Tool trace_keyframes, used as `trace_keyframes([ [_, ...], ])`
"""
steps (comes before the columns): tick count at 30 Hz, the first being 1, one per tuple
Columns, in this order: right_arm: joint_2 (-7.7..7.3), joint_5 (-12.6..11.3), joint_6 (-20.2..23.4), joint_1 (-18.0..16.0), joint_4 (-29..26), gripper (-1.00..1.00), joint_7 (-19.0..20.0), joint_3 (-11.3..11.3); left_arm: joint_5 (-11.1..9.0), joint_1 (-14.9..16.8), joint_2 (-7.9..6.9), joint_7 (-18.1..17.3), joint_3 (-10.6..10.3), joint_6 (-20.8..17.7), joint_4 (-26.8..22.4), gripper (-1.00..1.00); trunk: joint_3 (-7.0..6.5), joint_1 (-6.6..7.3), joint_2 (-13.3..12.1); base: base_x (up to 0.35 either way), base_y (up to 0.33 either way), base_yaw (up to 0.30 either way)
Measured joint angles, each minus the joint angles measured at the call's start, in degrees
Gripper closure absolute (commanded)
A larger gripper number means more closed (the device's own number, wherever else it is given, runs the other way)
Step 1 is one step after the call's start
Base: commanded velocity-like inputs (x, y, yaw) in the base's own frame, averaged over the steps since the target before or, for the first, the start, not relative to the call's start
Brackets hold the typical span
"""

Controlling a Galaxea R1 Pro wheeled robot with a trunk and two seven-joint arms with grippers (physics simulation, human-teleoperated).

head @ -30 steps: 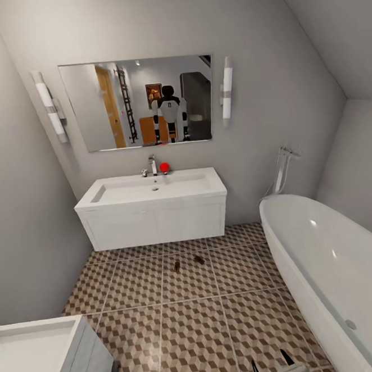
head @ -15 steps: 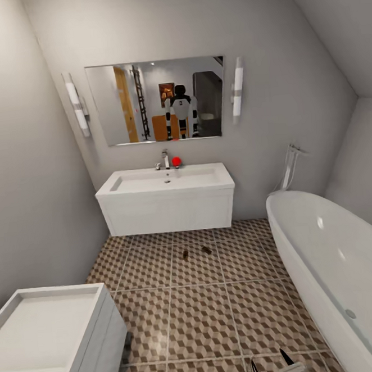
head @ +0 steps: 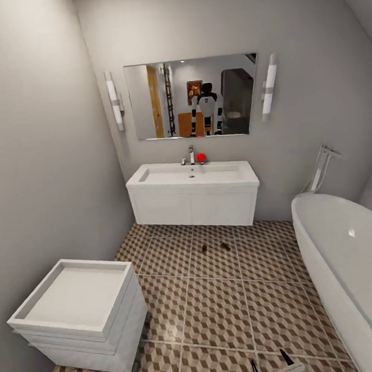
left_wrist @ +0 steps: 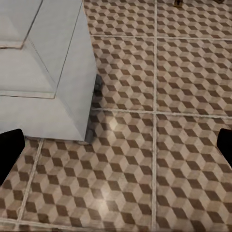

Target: Take the four mousetraps from the cabinet in the bathroom and place them on the bathroom floor. Make sure all four end up on the same floor surface, and ensure that at least two of them are either under or directly next to the same bathroom sink.

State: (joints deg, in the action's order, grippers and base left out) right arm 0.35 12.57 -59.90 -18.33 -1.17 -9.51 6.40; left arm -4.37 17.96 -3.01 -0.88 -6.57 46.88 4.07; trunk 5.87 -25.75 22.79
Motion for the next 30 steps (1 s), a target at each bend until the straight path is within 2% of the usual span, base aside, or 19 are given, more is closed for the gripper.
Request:
trace_keyframes([
  [5,0.01,0.01,0.01,0.0,-0.01,-1.0,0.0,-0.01,0.0,0.01,0.0,0.0,0.0,0.01,0.02,-1.0,0.0,-0.03,0.0,-0.172,0.0,0.286],
  [30,0.34,0.0,0.0,0.0,0.03,-1.0,0.0,0.01,0.0,-0.01,0.0,0.0,-0.01,0.0,-0.03,-1.0,0.0,-0.03,-0.01,-0.333,0.0,0.286],
])
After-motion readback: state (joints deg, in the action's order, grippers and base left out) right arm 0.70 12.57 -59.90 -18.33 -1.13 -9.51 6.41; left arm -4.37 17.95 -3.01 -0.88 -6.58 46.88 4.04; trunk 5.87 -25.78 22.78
